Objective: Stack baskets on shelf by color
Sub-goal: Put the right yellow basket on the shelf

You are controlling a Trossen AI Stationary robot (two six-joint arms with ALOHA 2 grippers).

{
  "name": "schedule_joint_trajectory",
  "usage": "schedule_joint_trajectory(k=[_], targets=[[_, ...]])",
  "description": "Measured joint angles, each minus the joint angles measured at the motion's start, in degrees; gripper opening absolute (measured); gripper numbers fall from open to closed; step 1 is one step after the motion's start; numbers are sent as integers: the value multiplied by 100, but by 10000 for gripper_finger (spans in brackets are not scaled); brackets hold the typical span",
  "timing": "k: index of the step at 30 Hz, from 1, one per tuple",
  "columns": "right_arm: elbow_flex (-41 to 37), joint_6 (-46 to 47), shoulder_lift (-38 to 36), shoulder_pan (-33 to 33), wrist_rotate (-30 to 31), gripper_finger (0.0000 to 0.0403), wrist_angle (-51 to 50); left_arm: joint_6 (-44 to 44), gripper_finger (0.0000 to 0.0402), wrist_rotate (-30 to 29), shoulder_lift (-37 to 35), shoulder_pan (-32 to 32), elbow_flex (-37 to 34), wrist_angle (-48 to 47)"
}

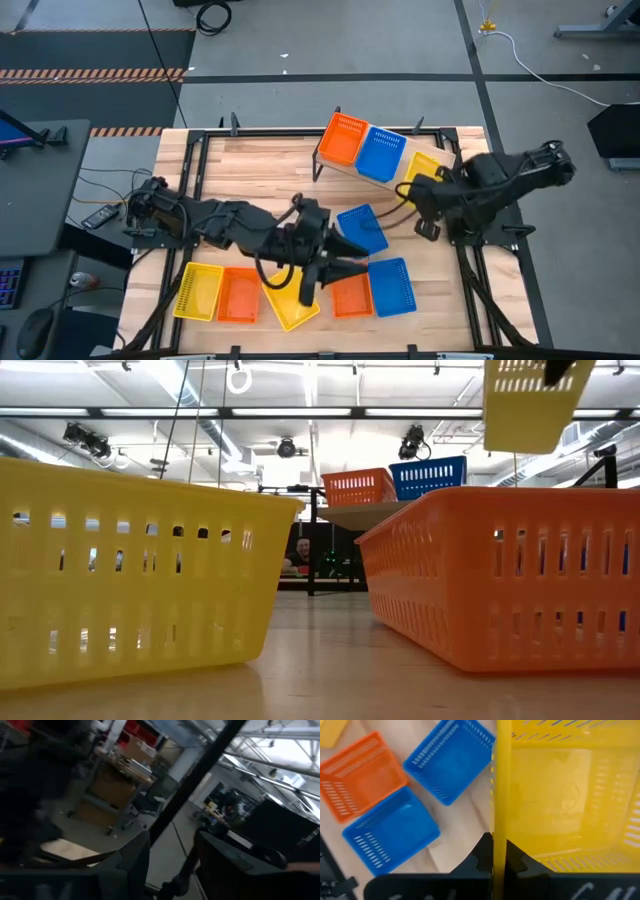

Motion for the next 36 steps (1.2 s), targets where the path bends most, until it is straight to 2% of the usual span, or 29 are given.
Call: schedule_joint_trajectory(k=[4, 9, 15, 22, 36], targets=[[-198, -423, -100, -589, -57, 7, 1, 114, 172, 174, -6, -134, 0, -12], [-633, -1064, -112, -1127, -443, 8, 5, 164, 172, 184, -50, -236, 0, 122], [-1118, -1687, -110, -1399, -469, 9, 3, 77, 172, 177, -50, -243, 0, 316], [-1536, -1810, -188, -1724, -496, 17, -2, 109, 172, 119, -50, -245, -2, 703], [-1637, -2095, -190, -2085, -310, 61, 199, 109, 172, 50, -50, -235, -2, 713]])
